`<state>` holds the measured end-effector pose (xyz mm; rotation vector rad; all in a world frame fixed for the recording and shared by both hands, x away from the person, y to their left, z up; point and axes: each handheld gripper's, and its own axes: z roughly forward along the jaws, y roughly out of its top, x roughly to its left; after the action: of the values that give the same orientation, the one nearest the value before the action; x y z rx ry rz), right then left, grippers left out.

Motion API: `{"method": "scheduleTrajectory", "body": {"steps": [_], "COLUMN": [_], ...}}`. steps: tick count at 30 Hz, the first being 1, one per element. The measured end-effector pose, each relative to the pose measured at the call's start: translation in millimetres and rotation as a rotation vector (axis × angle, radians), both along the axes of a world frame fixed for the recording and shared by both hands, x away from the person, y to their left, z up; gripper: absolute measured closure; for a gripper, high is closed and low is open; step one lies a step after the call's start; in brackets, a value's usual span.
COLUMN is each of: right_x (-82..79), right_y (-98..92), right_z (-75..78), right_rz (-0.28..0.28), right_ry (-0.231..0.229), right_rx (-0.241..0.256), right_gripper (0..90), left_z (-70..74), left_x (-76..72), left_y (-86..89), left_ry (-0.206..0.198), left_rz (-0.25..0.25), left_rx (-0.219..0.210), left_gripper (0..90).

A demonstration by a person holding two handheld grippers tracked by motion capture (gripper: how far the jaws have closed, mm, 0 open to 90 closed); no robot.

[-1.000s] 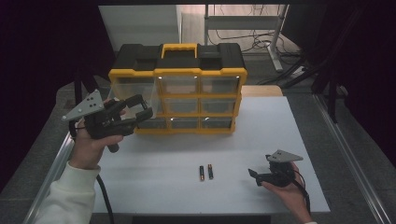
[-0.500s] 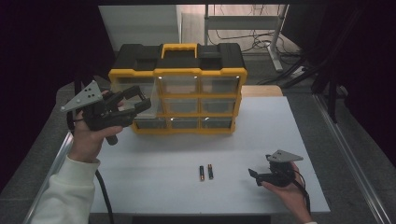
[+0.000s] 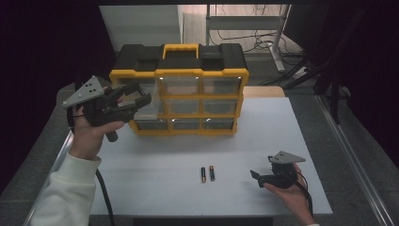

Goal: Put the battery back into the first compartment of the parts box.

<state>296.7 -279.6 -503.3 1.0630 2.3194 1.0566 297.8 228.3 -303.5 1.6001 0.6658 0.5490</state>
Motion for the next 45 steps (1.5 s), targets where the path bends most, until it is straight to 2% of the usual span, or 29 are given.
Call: {"method": "scheduleTrajectory", "body": {"steps": [11, 16, 27, 36, 40, 41, 43, 45], "right_x": [0.0, 0.2, 0.3, 0.2, 0.3, 0.3, 0.3, 0.3], "right_y": [0.0, -0.3, -0.5, -0.5, -0.3, -0.3, -0.3, -0.2], "right_z": [0.0, 0.2, 0.2, 0.2, 0.1, 0.1, 0.1, 0.0], "right_rz": [-0.001, -0.003, -0.003, -0.002, -0.002, -0.002, -0.004, -0.003], "right_ry": [0.0, -0.001, -0.001, -0.001, -0.001, -0.001, 0.001, 0.001], "right_rx": [0.0, 0.002, 0.001, 0.001, 0.001, 0.001, 0.001, 0.0], "right_gripper": [10.1, 10.1, 10.1, 10.0, 10.0, 10.0, 10.0, 10.1], "left_z": [4.1, 6.2, 5.5, 3.1, 1.2, 0.8, -0.1, -0.4], "left_x": [5.8, 7.9, 11.2, 14.1, 15.8, 16.1, 17.0, 17.5], "left_y": [4.6, 5.2, 7.8, 11.2, 11.5, 11.1, 10.3, 9.6], "left_ry": [0.014, 0.016, 0.023, 0.04, 0.045, 0.043, 0.045, 0.059], "left_rz": [0.032, 0.044, 0.12, 0.175, 0.208, 0.224, 0.246, 0.266], "left_rx": [-0.008, 0.005, 0.04, 0.034, 0.05, 0.066, 0.073, 0.077], "left_gripper": [40.5, 40.5, 40.5, 40.4, 40.3, 40.1, 39.1, 33.9]}}
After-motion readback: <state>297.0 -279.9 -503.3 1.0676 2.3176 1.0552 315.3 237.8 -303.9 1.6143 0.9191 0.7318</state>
